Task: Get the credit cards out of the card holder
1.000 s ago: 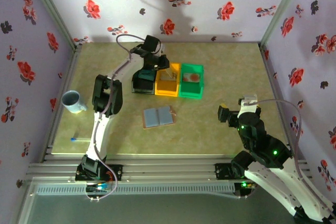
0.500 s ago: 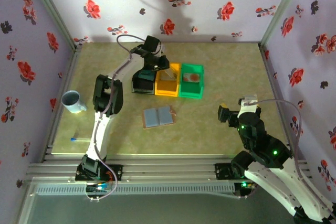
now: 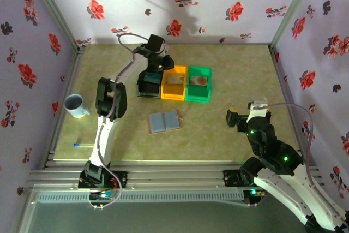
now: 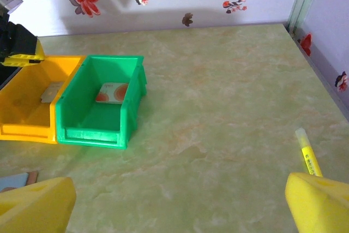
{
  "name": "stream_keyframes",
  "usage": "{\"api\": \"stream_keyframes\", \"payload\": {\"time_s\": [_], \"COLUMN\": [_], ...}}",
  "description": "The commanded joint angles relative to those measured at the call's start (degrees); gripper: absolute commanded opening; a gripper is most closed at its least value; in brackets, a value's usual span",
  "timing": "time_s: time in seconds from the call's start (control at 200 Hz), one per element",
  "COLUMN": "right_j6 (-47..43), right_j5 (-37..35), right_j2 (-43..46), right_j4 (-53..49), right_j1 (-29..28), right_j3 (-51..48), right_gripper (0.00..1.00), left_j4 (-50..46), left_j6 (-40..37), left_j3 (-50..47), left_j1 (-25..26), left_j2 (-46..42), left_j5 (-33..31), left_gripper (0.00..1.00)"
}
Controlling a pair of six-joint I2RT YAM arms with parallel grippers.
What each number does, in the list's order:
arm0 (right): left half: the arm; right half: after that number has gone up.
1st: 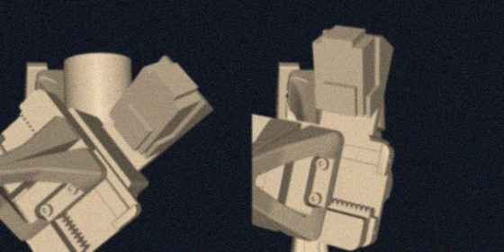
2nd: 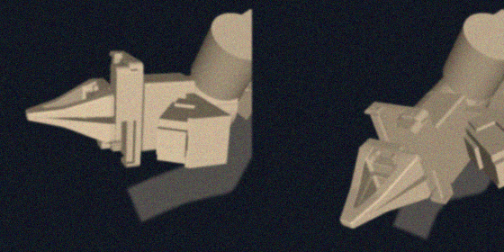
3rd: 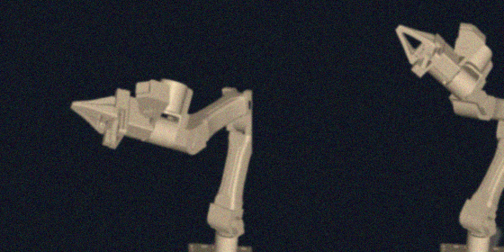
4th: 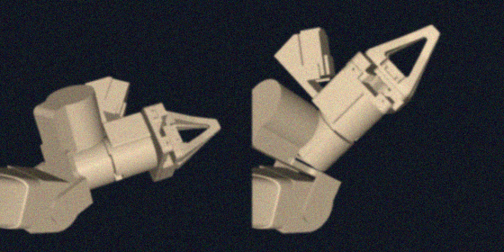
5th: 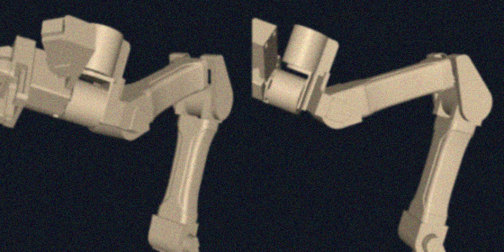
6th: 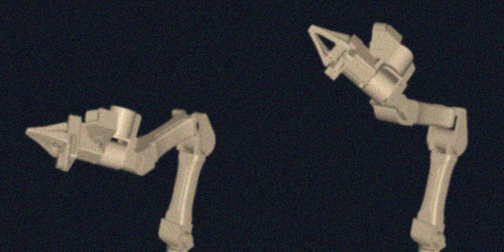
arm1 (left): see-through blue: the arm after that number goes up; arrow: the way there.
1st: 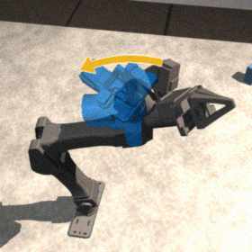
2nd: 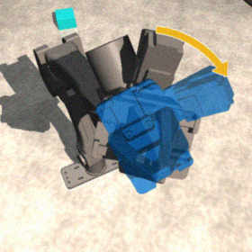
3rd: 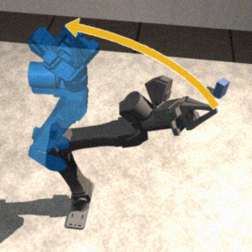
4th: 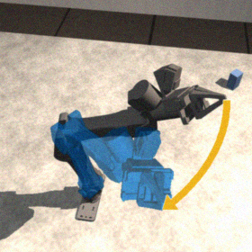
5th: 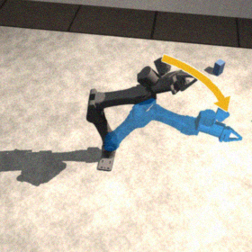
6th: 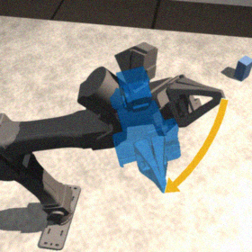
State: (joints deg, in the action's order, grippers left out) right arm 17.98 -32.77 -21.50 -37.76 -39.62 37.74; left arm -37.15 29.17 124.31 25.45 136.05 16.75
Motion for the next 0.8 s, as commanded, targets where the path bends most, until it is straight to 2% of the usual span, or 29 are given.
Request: {"api": "stream_keyframes", "payload": {"time_s": [0.0, 0.165, 0.365, 0.455, 0.51, 0.53, 0.545, 0.555, 0.795], "right_j6": [-1.01, -1.01, -1.06, -1.06, -1.02, -1.01, -1.01, -1.01, -0.84], "right_j5": [0.08, 0.08, 0.47, 0.59, 0.65, 0.61, 0.66, 0.64, 0.17], "right_j2": [-0.04, -0.1, -0.34, -0.56, -0.65, -0.65, -0.65, -0.65, -0.48], "right_j4": [0.93, 0.93, 1.02, 1.02, 0.94, 0.93, 0.93, 0.93, 1.06], "right_j1": [0.46, 0.42, 0.55, 0.59, 0.59, 0.64, 0.67, 0.61, 0.68], "right_j3": [-0.56, -0.58, -0.65, -0.65, -0.65, -0.65, -0.65, -0.65, -0.95], "right_gripper": [0.99, 0.99, 0.99, 0.99, 0.99, 0.99, 0.99, 0.99, 0.99], "left_j4": [-2.69, -4.89, -5.72, -6.0, -5.9, -5.64, -5.44, -5.16, 10.19], "left_j6": [-2.08, -3.03, -5.54, -7.04, -8.11, -8.39, -8.69, -8.78, -10.44], "left_j3": [3.74, 7.82, 9.0, 8.43, 7.25, 6.53, 6.03, 5.5, -16.92], "left_j1": [-0.72, -1.06, -1.11, -1.06, -0.96, -0.96, -0.9, -0.88, 0.34], "left_j2": [0.49, -0.81, -5.89, -8.95, -11.21, -12.16, -13.14, -13.76, -33.59], "left_j5": [-1.74, -2.52, -4.06, -4.87, -5.3, -5.62, -6.0, -6.24, -10.74], "left_gripper": [0.26, 0.34, 0.61, 0.71, 0.79, 0.85, 0.96, 0.99, 1.0]}}
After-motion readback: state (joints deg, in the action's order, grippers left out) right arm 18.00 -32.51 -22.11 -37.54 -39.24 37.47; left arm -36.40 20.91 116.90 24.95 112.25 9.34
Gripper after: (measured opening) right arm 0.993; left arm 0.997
